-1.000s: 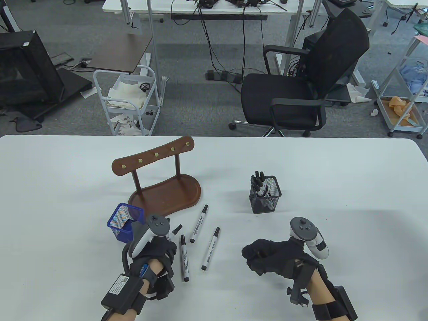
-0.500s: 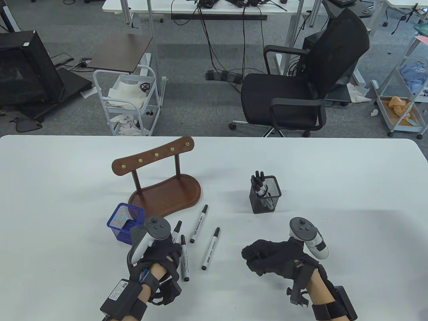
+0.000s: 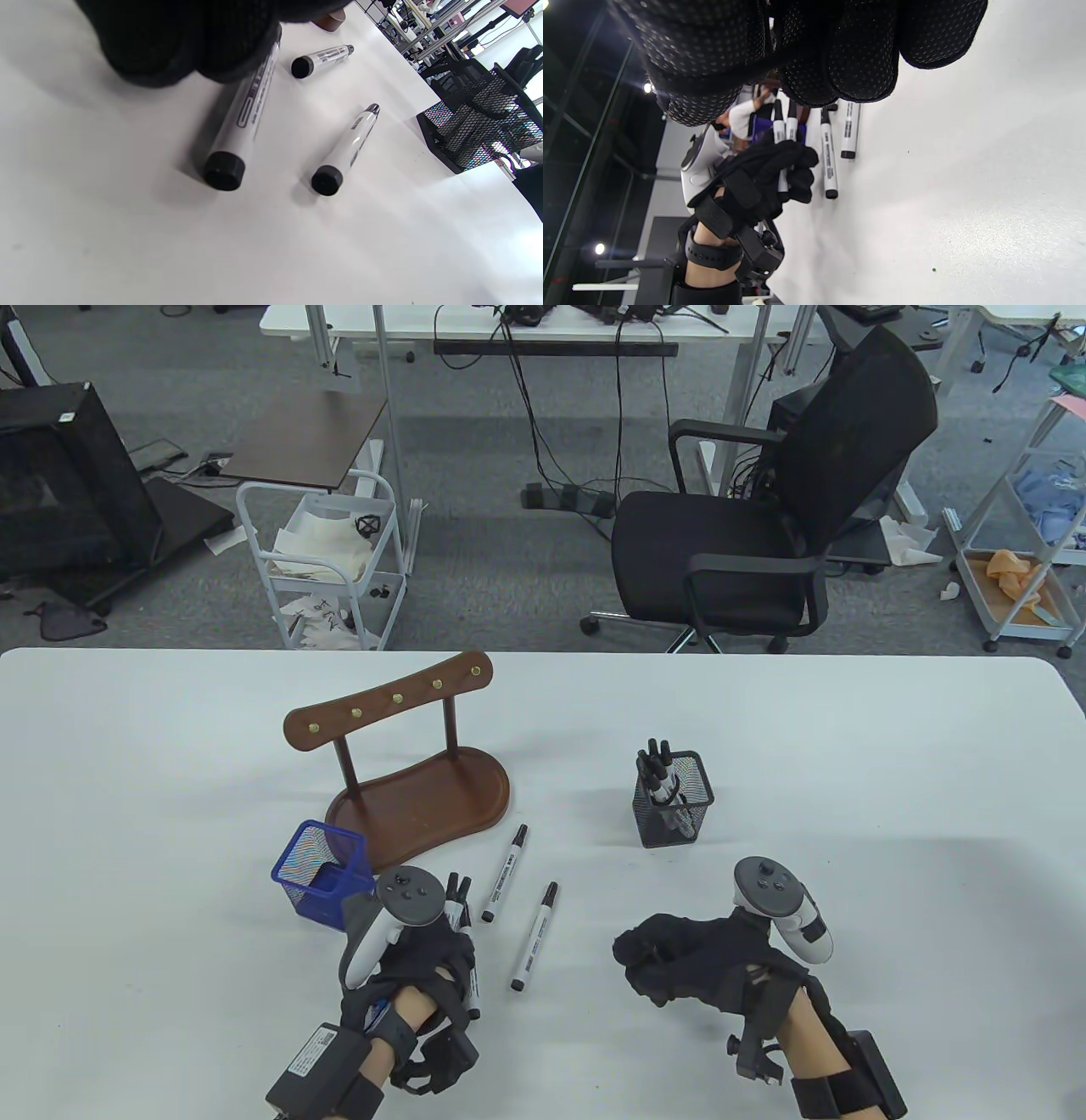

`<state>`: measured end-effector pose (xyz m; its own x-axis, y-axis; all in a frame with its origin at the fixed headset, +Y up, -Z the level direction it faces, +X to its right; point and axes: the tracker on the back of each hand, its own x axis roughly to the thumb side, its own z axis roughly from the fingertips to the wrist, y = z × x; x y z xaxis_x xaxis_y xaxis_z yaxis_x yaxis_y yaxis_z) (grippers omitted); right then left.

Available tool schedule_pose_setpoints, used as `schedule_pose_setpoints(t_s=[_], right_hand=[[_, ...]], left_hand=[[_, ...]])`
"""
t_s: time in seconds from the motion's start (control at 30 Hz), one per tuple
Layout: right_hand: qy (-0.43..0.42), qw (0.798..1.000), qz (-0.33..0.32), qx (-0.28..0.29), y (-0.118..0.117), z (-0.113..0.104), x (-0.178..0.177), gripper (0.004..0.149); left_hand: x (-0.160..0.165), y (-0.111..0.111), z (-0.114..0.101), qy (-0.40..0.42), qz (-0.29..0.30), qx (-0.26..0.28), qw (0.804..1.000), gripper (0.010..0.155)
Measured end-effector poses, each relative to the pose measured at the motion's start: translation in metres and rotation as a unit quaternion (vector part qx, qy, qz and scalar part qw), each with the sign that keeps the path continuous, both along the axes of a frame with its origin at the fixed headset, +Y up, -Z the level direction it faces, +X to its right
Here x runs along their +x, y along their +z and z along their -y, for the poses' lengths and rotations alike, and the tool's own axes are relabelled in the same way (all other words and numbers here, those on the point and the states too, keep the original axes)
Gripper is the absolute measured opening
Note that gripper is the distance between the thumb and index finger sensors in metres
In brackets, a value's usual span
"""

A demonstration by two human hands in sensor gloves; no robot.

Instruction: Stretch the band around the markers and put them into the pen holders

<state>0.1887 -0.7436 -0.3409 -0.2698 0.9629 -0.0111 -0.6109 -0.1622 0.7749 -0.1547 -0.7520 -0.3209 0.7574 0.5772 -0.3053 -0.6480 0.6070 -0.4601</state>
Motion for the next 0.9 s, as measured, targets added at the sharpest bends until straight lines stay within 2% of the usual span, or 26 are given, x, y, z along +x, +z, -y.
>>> schedule_pose_setpoints(t_s=[0.2, 0.3, 0.63, 0.9], right_hand=[[0.001, 1.0, -0.001, -0.001, 0.0, 0.0, 0.0, 0.052], [0.0, 1.0, 0.0, 0.0, 0.0, 0.0, 0.0, 0.052], [0.0, 1.0, -0.001, 0.0, 0.0, -0.001, 0.0, 0.052], [0.002, 1.0, -0.003, 0.0, 0.0, 0.0, 0.0, 0.051]], left_hand=[[0.002, 0.001, 0.004, -0.033, 0.006, -0.008, 0.999, 0.086], [0.004, 0.001, 0.006, -0.051, 0.007, -0.014, 0.999, 0.088], [0.001, -0.005, 0.007, -0.107, 0.003, -0.011, 0.994, 0.081], [-0.004, -0.017, 0.008, -0.158, -0.014, 0.0, 0.987, 0.066]])
